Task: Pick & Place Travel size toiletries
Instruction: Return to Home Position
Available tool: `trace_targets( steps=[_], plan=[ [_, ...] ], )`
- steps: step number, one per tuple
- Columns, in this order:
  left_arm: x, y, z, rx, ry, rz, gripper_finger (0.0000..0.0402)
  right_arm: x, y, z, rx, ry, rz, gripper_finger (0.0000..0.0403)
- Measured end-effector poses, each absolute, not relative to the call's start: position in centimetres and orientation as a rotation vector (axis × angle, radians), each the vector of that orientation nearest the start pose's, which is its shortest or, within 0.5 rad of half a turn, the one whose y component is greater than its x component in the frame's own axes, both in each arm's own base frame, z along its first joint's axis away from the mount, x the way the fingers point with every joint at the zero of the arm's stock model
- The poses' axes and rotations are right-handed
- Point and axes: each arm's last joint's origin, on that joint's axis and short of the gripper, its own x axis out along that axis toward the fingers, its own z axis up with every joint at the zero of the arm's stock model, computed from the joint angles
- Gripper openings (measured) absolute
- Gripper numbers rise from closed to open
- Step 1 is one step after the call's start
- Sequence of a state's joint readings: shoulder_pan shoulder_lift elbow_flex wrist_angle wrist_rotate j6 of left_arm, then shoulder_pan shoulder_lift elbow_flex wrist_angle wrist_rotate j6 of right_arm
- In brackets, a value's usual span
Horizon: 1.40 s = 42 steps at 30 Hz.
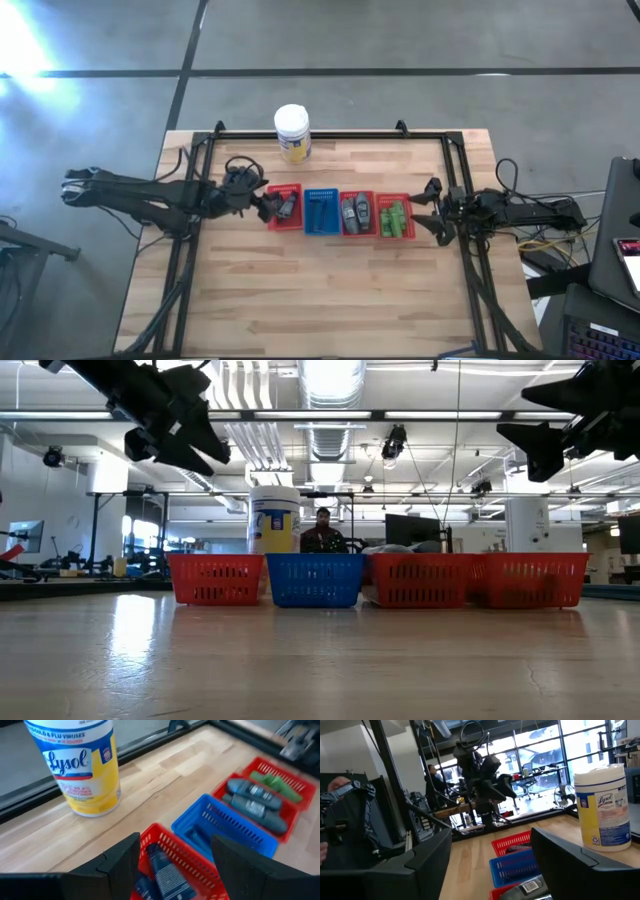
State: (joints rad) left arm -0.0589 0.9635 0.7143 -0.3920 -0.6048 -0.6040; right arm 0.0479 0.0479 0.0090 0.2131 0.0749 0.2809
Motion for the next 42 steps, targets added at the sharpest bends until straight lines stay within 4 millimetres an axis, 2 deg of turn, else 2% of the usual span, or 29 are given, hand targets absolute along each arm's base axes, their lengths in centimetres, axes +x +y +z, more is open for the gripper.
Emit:
trace_targets(
  steps=[9, 14, 18, 25, 31, 37, 42],
  plan=[
    [20.0, 0.5, 27.2, -0.46, 0.293, 0.7, 0.0248, 9.9, 0.3, 18.3, 0.291, -0.177, -0.002, 0.0241],
    [17.8, 0.6, 28.3, -0.476, 0.215, 0.662, 0.0248, 9.9, 0.3, 18.3, 0.29, -0.177, -0.002, 0.023],
    [15.0, 0.8, 27.5, -0.381, 0.127, 0.608, 0.0248, 9.9, 0.3, 18.3, 0.29, -0.177, -0.001, 0.0224],
    [11.6, 1.0, 24.3, -0.253, -0.128, 0.52, 0.0248, 9.9, 0.3, 18.3, 0.29, -0.177, 0.001, 0.0233],
    [10.4, 0.9, 22.8, -0.261, -0.196, 0.434, 0.0248, 9.9, 0.3, 18.3, 0.29, -0.176, 0.001, 0.0253],
    [9.4, 0.8, 22.8, -0.151, -0.242, 0.397, 0.0248, 9.9, 0.3, 18.3, 0.29, -0.176, 0.001, 0.0273],
    [9.0, 0.9, 21.8, -0.062, -0.248, 0.363, 0.0248, 9.9, 0.3, 18.3, 0.29, -0.176, 0.0, 0.0289]
  ],
)
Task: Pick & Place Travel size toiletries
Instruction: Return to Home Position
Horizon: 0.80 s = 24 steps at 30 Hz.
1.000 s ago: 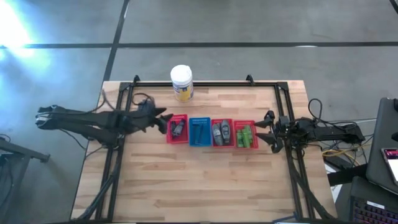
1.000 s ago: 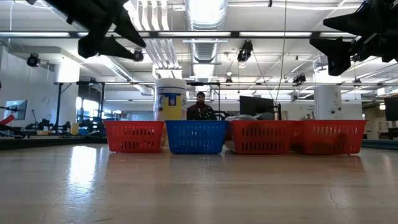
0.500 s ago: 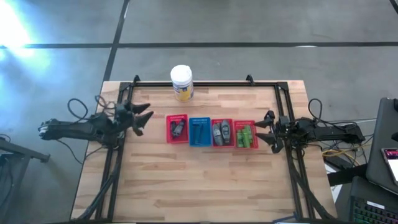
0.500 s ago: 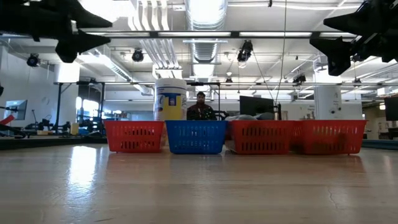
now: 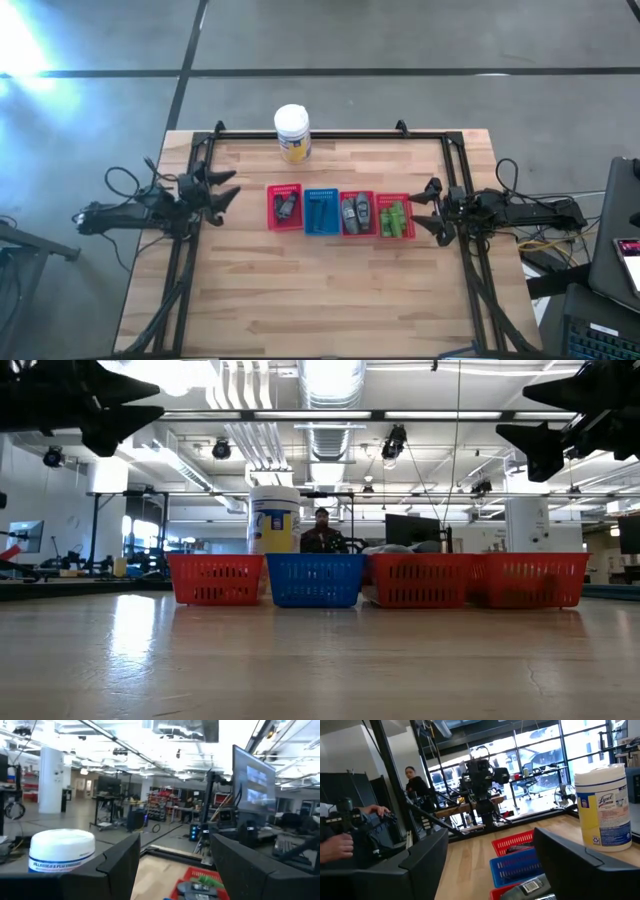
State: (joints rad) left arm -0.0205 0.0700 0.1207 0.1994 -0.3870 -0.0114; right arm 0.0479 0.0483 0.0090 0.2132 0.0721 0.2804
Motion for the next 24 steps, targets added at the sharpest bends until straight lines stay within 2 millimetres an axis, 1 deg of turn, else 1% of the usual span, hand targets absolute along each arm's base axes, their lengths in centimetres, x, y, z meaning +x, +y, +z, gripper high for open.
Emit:
trace_targets(
  steps=[3, 6, 9, 14, 17, 24],
  plan=[
    [8.9, 1.1, 20.6, -0.059, -0.254, 0.364, 0.0248, 9.9, 0.3, 18.3, 0.29, -0.176, 0.0, 0.0299],
    [9.2, 1.2, 19.0, -0.064, -0.227, 0.352, 0.0248, 9.9, 0.3, 18.3, 0.29, -0.177, -0.003, 0.0308],
    [9.4, 1.0, 18.6, -0.059, -0.22, 0.293, 0.0248, 9.9, 0.3, 18.3, 0.29, -0.176, -0.002, 0.0317],
    [9.6, 0.8, 17.9, -0.037, -0.139, 0.188, 0.0248, 9.9, 0.3, 18.3, 0.29, -0.176, -0.002, 0.0331],
    [9.7, 0.7, 17.2, -0.045, -0.072, 0.167, 0.0248, 9.9, 0.3, 18.3, 0.29, -0.176, -0.002, 0.034],
    [9.7, 0.6, 17.0, -0.089, -0.05, 0.142, 0.0248, 9.9, 0.3, 18.3, 0.29, -0.176, -0.002, 0.0356]
  ],
)
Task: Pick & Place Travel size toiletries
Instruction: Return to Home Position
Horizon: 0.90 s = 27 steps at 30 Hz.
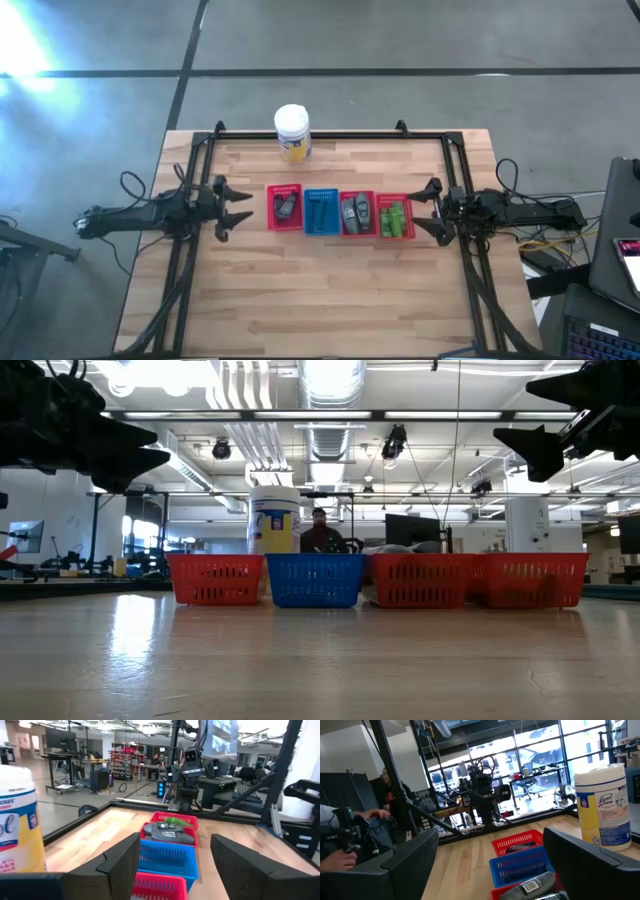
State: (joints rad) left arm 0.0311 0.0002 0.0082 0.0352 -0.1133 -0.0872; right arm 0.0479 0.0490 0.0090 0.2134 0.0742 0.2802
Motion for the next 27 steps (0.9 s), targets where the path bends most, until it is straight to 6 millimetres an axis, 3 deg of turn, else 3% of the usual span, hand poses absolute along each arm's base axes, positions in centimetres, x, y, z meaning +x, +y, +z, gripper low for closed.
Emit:
trace_targets(
  steps=[12, 27],
  plan=[
    [9.69, 0.6, 16.92, -0.296, -0.06, 0.13, 0.0248, 9.87, 0.26, 18.33, 0.29, -0.176, -0.001, 0.0357],
    [9.68, 0.6, 16.96, -0.305, -0.06, 0.13, 0.0248, 9.87, 0.26, 18.33, 0.29, -0.176, 0.0, 0.0314]
  ],
)
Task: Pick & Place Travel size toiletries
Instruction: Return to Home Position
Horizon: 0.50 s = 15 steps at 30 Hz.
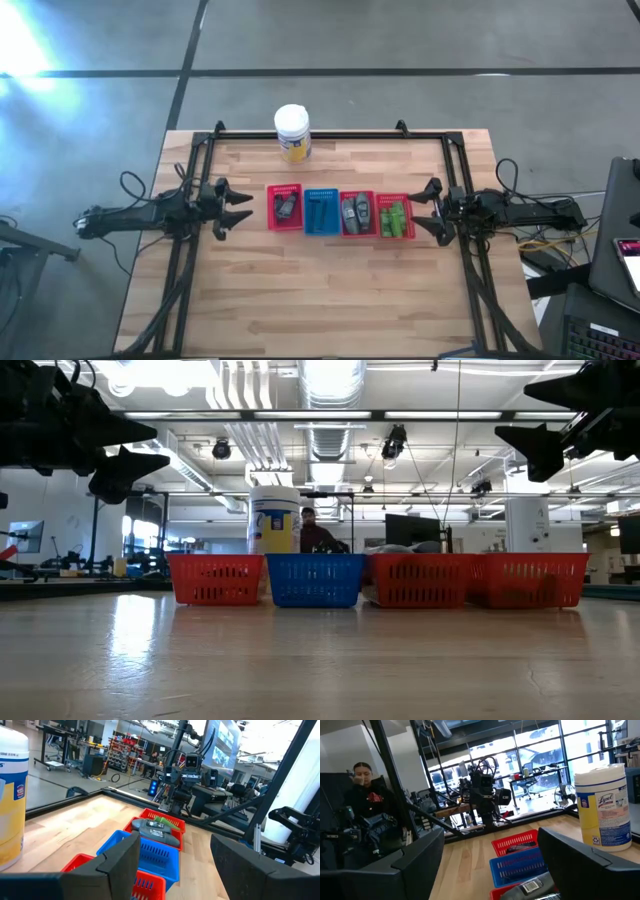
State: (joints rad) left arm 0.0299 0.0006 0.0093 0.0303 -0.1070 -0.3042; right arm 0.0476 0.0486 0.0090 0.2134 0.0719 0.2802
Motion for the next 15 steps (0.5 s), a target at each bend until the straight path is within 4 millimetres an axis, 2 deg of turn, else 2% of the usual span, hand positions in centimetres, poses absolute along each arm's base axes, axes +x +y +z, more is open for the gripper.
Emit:
trace_targets(
  steps=[15],
  plan=[
    [9.68, 0.6, 16.97, -0.305, -0.059, 0.132, 0.0248, 9.87, 0.25, 18.33, 0.29, -0.176, -0.002, 0.0277]
  ],
)
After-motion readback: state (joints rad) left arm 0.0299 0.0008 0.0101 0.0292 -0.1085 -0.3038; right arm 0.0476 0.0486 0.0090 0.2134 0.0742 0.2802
